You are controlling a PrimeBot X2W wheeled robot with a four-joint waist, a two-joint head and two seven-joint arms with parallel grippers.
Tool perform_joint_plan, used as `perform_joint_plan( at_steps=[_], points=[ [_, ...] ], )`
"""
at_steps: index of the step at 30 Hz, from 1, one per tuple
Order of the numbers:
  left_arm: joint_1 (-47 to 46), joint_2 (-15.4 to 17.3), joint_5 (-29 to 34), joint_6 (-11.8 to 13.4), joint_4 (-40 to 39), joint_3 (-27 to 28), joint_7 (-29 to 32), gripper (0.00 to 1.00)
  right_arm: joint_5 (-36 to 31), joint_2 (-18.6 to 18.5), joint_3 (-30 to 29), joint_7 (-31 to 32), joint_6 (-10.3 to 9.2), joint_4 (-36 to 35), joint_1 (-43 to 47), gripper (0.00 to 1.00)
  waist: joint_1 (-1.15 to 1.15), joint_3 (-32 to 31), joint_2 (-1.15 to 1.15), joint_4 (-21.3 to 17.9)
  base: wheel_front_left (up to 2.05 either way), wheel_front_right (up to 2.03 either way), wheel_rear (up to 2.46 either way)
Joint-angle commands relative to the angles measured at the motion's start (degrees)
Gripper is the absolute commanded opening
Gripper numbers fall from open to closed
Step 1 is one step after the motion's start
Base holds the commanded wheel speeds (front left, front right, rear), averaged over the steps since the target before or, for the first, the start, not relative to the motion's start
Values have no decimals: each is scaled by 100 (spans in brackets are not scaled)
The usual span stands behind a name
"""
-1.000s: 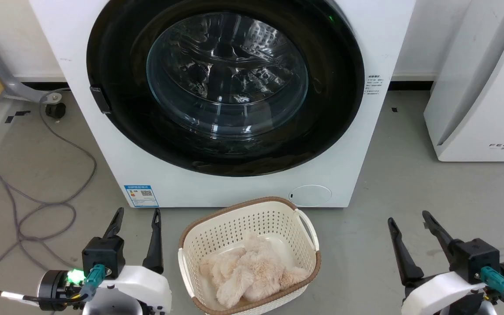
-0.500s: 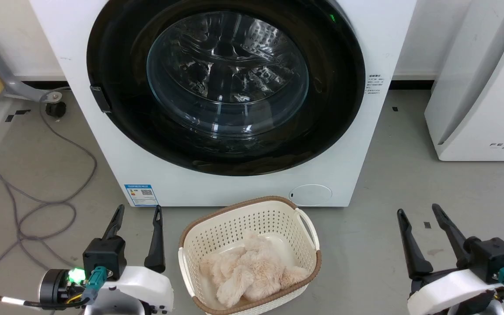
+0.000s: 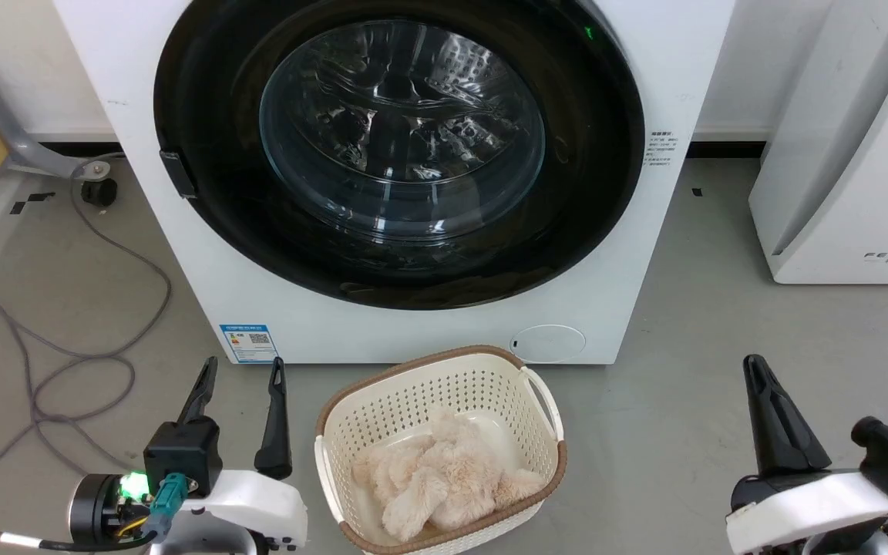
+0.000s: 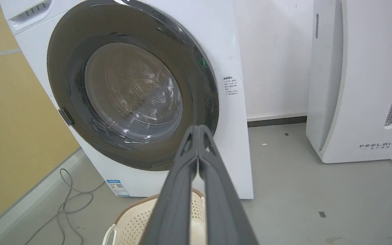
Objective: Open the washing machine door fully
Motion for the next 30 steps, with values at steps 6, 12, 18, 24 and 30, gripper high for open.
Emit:
perform_joint_plan(
  at_steps=[6, 12, 18, 24, 30],
  points=[
    [62, 3, -37, 85, -53, -39, -139, 100, 1195, 0, 50, -126, 1, 137, -51, 0, 0, 0, 0, 5, 0, 0, 0],
    [69, 3, -43, 121, -69, -56, -199, 100, 2012, 0, 35, -186, 1, 228, -103, 0, 0, 12, 0, 16, 0, 0, 0],
    [64, 3, -46, 155, -92, -79, -271, 100, 2685, 0, -66, -258, 1, 329, -254, 0, 0, 56, 0, 41, 0, 0, 0],
    [15, 4, -49, 181, -121, -101, -343, 100, 3309, 0, -216, -330, 2, 432, -487, 0, 0, 153, 0, 86, 0, 0, 0],
    [-69, 4, -39, 191, -150, -117, -415, 100, 4014, 0, -446, -240, 2, 622, -792, 0, 0, 281, 0, 149, 0, 0, 0]
  ],
)
